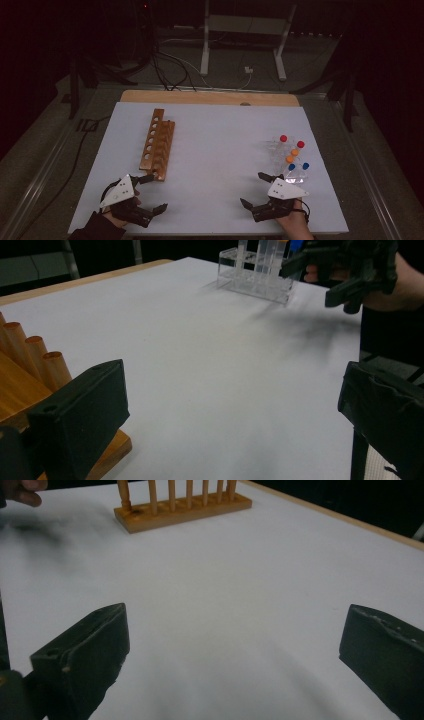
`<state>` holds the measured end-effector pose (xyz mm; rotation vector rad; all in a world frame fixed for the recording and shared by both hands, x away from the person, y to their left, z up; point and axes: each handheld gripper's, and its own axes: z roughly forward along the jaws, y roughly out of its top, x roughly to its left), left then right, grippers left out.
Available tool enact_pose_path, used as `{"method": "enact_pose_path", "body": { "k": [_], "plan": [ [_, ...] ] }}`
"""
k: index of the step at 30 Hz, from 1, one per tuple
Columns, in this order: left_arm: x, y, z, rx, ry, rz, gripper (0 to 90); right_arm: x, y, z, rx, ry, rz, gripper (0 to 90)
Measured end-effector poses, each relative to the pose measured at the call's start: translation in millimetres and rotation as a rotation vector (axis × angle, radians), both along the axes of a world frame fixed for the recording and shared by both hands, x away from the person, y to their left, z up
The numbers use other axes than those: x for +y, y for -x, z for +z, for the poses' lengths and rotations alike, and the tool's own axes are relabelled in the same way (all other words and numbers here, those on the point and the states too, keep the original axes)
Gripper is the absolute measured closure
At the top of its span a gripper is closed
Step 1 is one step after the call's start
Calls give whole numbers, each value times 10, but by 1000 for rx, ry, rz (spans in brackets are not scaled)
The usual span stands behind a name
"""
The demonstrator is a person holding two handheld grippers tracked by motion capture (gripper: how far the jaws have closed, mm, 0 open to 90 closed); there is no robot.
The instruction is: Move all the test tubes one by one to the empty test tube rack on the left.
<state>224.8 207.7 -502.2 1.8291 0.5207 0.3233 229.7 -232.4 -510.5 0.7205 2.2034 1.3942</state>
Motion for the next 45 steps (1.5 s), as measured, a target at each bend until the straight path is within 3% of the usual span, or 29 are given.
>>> {"method": "enact_pose_path", "body": {
  "k": [5,10,17,23,29,35,45],
  "plan": [
    [-2,0,0,-1,-9,2,5,0,-11,19,35,16,-5,0],
    [-3,5,2,-6,-11,2,6,38,-8,33,81,25,31,0],
    [1,5,5,-6,-3,5,5,77,28,91,81,23,55,0],
    [1,10,9,-11,-3,9,6,97,86,295,56,-10,46,0],
    [3,10,10,-14,0,8,5,55,120,505,29,-42,8,0],
    [-2,16,15,-21,0,10,5,-12,121,617,16,-55,-28,0],
    [-1,19,18,-21,6,9,6,-298,127,795,-22,-87,-144,0]
  ]
}}
